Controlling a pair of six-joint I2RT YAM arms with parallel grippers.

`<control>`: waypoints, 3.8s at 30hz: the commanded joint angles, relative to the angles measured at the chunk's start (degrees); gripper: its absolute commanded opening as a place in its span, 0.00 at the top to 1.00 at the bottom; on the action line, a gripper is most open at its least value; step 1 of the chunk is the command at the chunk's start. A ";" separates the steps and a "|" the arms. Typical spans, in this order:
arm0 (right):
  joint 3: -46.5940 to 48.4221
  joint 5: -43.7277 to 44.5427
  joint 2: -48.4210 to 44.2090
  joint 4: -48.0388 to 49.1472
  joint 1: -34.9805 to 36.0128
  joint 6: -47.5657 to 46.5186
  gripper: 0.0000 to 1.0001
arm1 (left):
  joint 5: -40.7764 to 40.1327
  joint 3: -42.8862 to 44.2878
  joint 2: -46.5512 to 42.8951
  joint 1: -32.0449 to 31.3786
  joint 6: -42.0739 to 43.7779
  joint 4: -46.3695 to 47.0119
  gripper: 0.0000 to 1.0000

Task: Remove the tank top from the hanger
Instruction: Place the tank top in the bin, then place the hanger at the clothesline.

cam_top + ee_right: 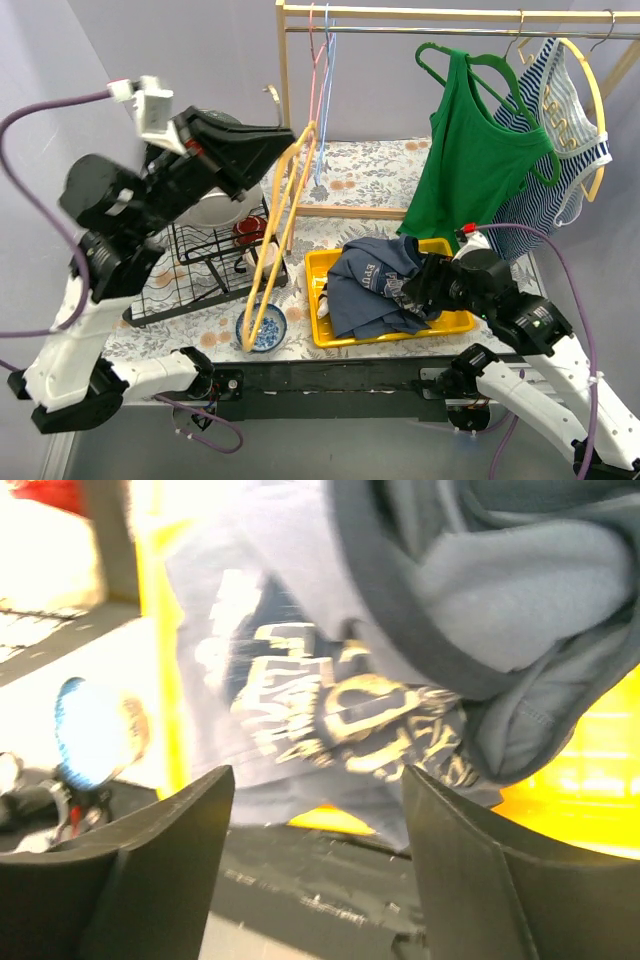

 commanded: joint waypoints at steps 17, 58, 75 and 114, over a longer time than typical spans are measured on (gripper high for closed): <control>27.83 -29.83 11.97 35.04 0.01 5.23 0.28 | -1.75 -9.36 15.80 -0.17 -1.58 29.25 1.00; 18.36 -22.71 17.26 44.36 3.79 17.45 0.65 | -13.43 -4.97 26.97 -3.60 6.25 33.84 1.00; 18.61 -22.36 18.22 49.46 5.28 20.80 0.49 | -20.29 -7.69 26.79 -3.69 6.69 36.12 1.00; 11.94 -26.85 5.30 50.25 6.34 13.94 0.99 | 11.87 -9.81 21.61 3.26 3.26 32.87 0.41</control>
